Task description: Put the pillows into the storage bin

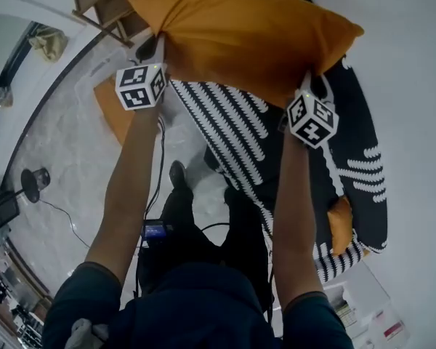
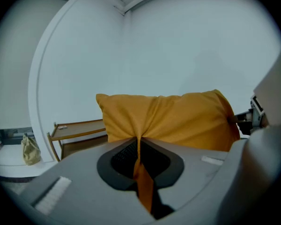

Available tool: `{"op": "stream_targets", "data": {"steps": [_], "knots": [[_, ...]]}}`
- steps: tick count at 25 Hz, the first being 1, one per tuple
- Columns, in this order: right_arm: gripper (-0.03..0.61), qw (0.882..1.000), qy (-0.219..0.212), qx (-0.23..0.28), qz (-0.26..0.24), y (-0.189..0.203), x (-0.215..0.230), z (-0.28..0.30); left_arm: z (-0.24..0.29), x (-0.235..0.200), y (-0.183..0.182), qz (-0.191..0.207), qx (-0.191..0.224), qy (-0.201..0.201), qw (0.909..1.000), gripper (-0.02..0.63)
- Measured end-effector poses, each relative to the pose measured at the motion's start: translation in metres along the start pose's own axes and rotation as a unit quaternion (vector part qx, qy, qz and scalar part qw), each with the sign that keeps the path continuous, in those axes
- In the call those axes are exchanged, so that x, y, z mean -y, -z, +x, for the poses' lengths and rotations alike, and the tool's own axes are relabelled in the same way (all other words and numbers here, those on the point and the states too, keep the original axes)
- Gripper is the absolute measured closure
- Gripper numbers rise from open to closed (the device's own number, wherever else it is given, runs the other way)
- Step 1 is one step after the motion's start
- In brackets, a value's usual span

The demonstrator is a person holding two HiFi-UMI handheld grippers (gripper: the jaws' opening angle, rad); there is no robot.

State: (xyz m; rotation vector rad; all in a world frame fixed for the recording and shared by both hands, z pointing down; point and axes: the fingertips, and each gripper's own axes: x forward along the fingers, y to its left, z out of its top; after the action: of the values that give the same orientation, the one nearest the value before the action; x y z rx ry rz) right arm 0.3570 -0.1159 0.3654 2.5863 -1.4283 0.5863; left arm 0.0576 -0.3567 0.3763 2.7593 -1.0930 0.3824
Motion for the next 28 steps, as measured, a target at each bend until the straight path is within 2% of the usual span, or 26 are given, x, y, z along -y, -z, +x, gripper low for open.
{"op": "stream_targets", "data": {"steps": [3,7,13,17,23,28], "knots": [[0.545,1.000,-0.014,0.008,-0.005,-0.021,-0.040,0.008,-0.017,-0.039,-0.002,-0.025,0.002,-0.015,0.9996,0.604],[0.546,0.998,-0.059,0.007,-0.029,-0.034,-0.111,0.020,-0.066,-0.095,0.019,-0.066,-0.005,-0.061,0.9959,0.604],[0.548,0.992,-0.114,0.010,-0.059,-0.026,-0.219,0.050,-0.117,-0.179,0.055,-0.087,-0.006,-0.112,0.9898,0.604],[0.548,0.985,-0.149,0.009,-0.082,-0.007,-0.276,0.057,-0.158,-0.214,0.089,-0.101,-0.007,-0.142,0.9846,0.604],[0.549,0.968,-0.213,0.007,-0.130,0.025,-0.380,0.059,-0.237,-0.264,0.146,-0.142,-0.006,-0.205,0.9683,0.604],[0.549,0.953,-0.252,-0.011,-0.170,0.057,-0.474,0.058,-0.295,-0.303,0.202,-0.189,-0.022,-0.239,0.9521,0.604]]}}
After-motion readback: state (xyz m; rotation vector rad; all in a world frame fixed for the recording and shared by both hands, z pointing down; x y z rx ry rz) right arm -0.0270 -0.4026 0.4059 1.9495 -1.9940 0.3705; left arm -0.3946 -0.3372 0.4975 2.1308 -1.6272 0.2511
